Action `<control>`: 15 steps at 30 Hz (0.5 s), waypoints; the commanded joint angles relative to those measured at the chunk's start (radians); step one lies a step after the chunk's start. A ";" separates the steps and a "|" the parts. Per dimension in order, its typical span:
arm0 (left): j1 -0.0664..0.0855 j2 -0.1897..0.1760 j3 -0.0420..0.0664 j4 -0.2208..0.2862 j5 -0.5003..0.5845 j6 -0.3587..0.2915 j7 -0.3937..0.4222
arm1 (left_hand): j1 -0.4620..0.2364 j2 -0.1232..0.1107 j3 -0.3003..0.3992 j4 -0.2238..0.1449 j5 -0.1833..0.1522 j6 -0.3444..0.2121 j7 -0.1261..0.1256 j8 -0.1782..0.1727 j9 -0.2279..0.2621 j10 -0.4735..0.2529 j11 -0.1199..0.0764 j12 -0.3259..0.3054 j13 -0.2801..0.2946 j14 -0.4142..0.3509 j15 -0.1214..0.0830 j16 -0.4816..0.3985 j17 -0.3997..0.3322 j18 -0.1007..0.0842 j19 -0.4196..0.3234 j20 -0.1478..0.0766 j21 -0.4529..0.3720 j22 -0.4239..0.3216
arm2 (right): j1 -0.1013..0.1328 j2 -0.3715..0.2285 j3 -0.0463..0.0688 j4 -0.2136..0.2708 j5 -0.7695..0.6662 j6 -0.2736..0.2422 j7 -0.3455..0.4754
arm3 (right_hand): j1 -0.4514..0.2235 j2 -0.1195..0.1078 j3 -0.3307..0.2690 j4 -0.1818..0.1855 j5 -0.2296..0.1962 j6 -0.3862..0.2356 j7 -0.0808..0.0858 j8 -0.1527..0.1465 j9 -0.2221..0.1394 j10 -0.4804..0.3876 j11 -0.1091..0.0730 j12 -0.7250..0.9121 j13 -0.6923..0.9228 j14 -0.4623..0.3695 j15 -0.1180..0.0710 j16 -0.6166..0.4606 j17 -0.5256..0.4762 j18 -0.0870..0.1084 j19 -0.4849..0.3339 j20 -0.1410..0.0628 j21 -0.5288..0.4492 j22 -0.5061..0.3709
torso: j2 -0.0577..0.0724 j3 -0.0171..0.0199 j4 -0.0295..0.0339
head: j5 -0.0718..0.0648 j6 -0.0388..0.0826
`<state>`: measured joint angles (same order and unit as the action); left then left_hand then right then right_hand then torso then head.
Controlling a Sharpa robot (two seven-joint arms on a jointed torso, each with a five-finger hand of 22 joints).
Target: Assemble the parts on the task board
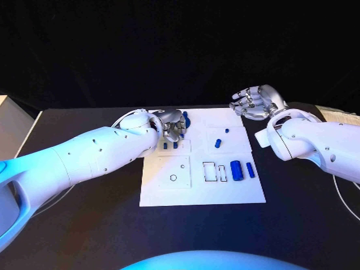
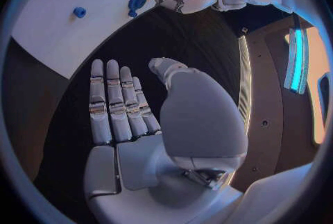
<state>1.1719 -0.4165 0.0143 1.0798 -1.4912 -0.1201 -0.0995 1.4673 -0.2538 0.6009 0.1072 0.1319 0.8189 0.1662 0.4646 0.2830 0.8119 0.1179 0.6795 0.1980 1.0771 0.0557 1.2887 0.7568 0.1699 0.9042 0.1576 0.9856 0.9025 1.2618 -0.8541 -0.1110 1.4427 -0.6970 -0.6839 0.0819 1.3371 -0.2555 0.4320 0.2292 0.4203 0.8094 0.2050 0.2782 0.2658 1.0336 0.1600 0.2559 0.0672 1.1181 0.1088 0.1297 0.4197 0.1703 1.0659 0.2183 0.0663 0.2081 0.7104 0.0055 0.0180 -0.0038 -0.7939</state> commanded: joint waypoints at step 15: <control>0.000 0.018 0.000 -0.013 0.000 0.018 -0.010 | -0.008 0.006 0.032 -0.014 0.001 0.017 0.004 -0.015 -0.008 0.018 0.001 -0.010 -0.011 0.001 -0.003 0.017 -0.008 0.014 -0.008 -0.006 0.021 0.016 | 0.000 0.004 0.000 -0.001 -0.005 0.007 0.016 | -0.001 0.002 0.004 -0.004 0.006 -0.006 0.030 0.001 -0.001 -0.004 0.006 0.001 -0.001 0.002 0.003 -0.004 -0.001 0.014 -0.006 0.002 0.001 -0.001 | 0.001 0.0009 -0.0011 | 0.002 -0.005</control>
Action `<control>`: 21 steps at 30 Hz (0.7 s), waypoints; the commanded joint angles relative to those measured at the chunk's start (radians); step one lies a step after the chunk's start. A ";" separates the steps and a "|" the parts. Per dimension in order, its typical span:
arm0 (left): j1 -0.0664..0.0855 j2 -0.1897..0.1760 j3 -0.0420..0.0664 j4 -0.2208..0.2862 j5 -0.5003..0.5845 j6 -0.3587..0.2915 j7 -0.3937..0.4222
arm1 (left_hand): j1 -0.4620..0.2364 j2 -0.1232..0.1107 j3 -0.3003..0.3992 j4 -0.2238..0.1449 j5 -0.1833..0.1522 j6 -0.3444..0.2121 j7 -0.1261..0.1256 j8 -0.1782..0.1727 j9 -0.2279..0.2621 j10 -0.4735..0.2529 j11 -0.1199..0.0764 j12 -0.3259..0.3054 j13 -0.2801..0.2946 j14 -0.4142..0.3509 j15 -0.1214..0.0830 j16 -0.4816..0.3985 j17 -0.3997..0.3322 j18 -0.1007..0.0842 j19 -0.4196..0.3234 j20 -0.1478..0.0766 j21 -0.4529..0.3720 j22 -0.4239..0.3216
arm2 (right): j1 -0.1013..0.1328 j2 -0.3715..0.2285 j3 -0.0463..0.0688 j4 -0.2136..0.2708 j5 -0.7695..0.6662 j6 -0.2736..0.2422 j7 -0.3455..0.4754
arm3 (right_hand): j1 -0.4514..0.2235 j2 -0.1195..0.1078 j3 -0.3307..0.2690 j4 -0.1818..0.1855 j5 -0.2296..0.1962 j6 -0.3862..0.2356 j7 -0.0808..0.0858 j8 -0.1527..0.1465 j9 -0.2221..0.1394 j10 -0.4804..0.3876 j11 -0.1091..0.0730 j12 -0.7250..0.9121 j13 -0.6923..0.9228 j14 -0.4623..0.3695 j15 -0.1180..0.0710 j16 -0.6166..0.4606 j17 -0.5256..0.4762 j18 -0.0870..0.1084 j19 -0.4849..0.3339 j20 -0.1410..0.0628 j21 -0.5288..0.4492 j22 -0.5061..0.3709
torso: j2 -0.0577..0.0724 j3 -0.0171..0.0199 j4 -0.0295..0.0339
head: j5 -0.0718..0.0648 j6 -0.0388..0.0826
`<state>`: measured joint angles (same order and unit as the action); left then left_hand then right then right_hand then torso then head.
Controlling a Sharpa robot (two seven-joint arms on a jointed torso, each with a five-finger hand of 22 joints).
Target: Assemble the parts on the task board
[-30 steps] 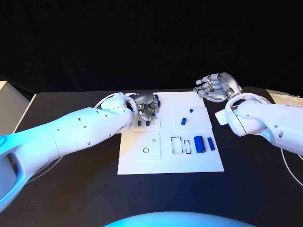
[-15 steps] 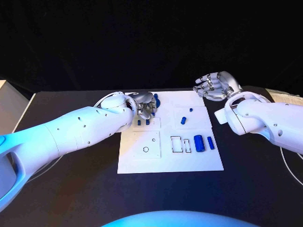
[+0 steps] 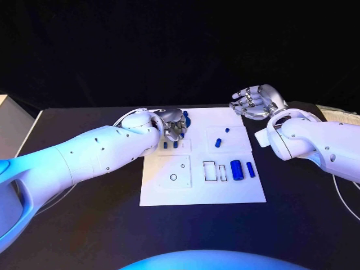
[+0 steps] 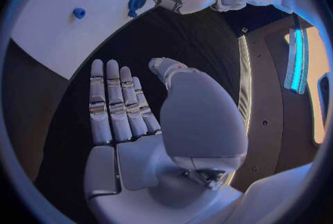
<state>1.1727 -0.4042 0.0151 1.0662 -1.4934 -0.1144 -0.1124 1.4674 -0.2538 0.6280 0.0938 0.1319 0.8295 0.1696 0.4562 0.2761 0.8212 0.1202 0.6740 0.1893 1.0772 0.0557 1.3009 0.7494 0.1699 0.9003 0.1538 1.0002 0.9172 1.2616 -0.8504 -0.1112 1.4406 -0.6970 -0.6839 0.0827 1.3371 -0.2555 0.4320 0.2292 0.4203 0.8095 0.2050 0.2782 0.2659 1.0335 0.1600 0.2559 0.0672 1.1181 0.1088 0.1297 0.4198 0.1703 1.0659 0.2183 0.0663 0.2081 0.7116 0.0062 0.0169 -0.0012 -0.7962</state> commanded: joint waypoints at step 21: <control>-0.001 0.011 -0.001 -0.003 0.010 0.024 0.003 | -0.016 0.042 0.045 -0.041 -0.001 0.079 -0.012 -0.005 0.001 0.090 -0.022 -0.020 -0.026 0.084 -0.021 0.070 0.069 -0.002 0.066 -0.015 0.094 0.089 | 0.000 0.003 0.000 0.004 -0.005 0.009 0.015 | -0.001 0.002 0.004 -0.004 0.006 -0.006 0.030 0.001 -0.001 -0.004 0.006 0.001 -0.002 0.002 0.003 -0.004 -0.001 0.014 -0.006 0.002 0.001 -0.001 | -0.001 -0.0002 -0.0001 | -0.001 -0.005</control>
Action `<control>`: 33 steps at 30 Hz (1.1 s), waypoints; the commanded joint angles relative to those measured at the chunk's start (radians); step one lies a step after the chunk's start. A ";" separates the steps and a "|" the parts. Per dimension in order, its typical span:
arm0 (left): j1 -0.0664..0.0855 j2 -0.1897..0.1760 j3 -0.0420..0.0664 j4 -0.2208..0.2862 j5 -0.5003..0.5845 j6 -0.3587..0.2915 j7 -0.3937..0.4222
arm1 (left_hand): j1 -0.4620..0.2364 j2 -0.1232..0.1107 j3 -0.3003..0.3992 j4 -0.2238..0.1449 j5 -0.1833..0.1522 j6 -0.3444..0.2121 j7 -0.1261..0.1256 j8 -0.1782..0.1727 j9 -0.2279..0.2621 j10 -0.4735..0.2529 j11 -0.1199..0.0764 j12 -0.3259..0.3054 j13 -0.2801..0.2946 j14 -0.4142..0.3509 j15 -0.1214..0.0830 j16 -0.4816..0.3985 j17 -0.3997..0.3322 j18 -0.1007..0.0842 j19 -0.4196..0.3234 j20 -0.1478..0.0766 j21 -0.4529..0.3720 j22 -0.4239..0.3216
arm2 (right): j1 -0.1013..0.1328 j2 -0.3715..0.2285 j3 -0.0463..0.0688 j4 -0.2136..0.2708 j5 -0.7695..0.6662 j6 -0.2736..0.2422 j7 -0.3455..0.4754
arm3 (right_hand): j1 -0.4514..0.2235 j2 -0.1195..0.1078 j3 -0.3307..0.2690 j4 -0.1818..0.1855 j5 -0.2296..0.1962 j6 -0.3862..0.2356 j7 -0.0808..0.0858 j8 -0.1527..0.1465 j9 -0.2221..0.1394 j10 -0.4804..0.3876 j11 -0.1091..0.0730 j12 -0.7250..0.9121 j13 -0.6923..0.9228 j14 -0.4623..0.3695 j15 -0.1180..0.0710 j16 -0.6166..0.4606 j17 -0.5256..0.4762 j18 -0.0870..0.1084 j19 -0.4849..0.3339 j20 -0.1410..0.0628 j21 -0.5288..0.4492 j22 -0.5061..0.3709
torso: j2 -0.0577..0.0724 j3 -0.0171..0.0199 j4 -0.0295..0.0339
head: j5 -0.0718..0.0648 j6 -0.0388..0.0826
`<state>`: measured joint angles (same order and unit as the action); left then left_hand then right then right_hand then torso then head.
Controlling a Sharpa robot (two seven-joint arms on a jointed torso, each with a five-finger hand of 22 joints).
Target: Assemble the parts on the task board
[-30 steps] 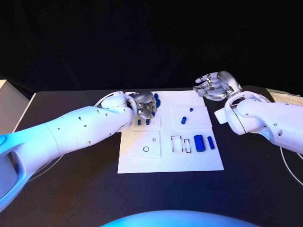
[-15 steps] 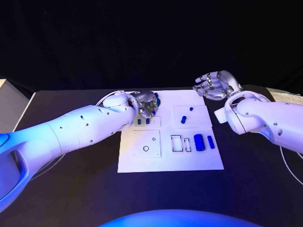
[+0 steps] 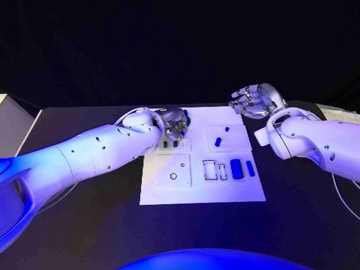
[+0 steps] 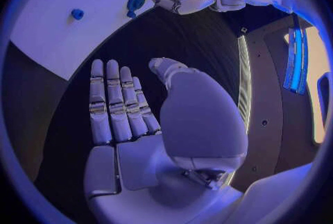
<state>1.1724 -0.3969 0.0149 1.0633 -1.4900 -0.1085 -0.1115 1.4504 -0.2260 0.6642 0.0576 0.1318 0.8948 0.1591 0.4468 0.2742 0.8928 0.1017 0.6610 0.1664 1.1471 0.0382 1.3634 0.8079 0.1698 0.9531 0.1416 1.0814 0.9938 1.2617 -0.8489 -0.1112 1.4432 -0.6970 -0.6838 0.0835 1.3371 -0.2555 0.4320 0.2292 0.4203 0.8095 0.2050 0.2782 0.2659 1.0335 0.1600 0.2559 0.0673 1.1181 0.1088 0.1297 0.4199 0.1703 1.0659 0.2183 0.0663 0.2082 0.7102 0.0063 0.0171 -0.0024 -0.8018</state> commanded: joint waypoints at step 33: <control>-0.002 -0.113 0.077 0.139 0.173 -0.028 0.000 | -0.018 0.035 0.037 -0.059 -0.003 0.072 -0.007 -0.028 0.015 0.102 -0.016 -0.058 -0.022 0.117 -0.018 0.053 0.106 -0.019 0.083 -0.021 0.098 0.092 | 0.000 -0.004 0.000 0.002 -0.005 0.009 0.015 | -0.001 0.002 0.006 -0.006 0.007 -0.006 0.030 0.002 -0.002 -0.004 0.006 0.002 -0.002 0.004 0.004 -0.006 -0.004 0.014 -0.005 0.003 0.001 -0.007 | -0.007 -0.0016 0.0071 | -0.004 0.005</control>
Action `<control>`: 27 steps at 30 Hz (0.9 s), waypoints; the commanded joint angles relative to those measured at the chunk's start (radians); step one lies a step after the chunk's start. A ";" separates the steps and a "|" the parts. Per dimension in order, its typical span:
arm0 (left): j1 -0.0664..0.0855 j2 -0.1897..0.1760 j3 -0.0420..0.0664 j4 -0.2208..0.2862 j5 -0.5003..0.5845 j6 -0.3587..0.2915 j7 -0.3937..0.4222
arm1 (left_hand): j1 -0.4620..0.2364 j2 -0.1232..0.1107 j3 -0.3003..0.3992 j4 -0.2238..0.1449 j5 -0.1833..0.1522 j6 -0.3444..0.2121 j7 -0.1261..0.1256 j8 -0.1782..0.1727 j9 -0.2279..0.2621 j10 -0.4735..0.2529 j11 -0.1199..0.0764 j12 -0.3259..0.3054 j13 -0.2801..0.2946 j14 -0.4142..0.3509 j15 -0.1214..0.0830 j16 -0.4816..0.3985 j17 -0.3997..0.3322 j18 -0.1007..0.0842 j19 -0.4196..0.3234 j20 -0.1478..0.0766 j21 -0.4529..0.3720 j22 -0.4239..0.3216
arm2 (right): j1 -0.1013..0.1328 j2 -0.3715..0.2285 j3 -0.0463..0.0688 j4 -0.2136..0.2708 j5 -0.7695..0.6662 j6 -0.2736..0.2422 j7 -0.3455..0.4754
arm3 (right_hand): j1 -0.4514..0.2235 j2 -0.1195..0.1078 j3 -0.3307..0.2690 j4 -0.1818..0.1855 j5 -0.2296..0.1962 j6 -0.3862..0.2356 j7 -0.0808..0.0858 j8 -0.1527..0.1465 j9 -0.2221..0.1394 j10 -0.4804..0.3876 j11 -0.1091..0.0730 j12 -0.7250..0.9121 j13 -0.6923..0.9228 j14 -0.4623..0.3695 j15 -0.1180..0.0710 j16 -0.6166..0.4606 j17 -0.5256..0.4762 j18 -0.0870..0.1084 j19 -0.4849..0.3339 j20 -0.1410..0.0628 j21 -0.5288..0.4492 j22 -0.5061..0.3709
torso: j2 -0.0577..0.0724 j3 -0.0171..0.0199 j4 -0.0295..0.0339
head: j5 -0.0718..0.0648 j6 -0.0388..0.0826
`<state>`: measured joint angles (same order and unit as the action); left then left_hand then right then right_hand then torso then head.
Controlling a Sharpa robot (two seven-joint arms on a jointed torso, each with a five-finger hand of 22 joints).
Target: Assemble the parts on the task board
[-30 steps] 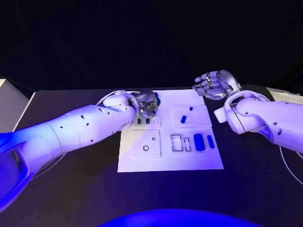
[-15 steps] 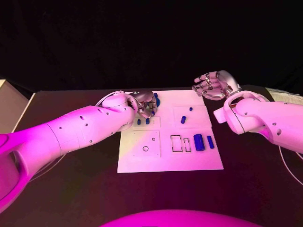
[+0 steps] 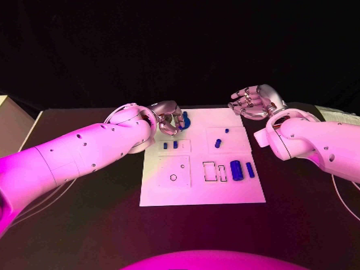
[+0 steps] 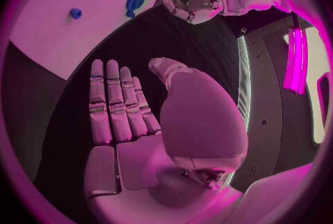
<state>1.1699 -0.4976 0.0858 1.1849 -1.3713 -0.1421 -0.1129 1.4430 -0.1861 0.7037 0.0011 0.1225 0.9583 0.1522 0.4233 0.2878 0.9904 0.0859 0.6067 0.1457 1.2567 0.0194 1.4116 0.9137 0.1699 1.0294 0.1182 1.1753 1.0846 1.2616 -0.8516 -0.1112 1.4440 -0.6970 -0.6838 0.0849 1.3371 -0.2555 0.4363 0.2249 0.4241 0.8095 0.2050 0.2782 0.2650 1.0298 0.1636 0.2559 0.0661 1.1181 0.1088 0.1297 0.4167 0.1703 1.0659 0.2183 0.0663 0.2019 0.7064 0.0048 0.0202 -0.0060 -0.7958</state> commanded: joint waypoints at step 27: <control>-0.009 -0.023 0.015 -0.030 -0.029 0.047 0.005 | -0.013 -0.007 -0.005 -0.008 0.006 0.009 -0.001 -0.011 0.003 0.006 0.000 -0.011 -0.003 -0.001 0.001 0.001 -0.015 -0.017 -0.001 0.003 -0.001 -0.003 | 0.000 -0.001 0.000 0.001 -0.005 0.011 0.013 | -0.002 0.002 0.002 -0.002 0.004 -0.006 0.030 0.003 -0.001 -0.001 0.002 0.003 -0.001 0.005 0.004 -0.007 -0.003 0.014 -0.004 0.003 0.002 -0.005 | -0.004 -0.0005 0.0050 | -0.002 -0.008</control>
<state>1.1615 -0.5240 0.1006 1.1572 -1.3807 -0.1138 -0.1127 1.4377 -0.1914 0.7006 -0.0016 0.1217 0.9577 0.1519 0.4175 0.2886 0.9902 0.0860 0.6001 0.1429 1.2579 0.0182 1.4115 0.8990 0.1698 1.0294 0.1182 1.1752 1.0813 1.2615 -0.8534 -0.1114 1.4434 -0.6970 -0.6837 0.0850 1.3371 -0.2555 0.4362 0.2250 0.4241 0.8095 0.2050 0.2782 0.2651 1.0299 0.1636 0.2559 0.0663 1.1181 0.1088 0.1258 0.4148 0.1703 1.0659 0.2183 0.0663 0.1982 0.7033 0.0041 0.0247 -0.0079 -0.8031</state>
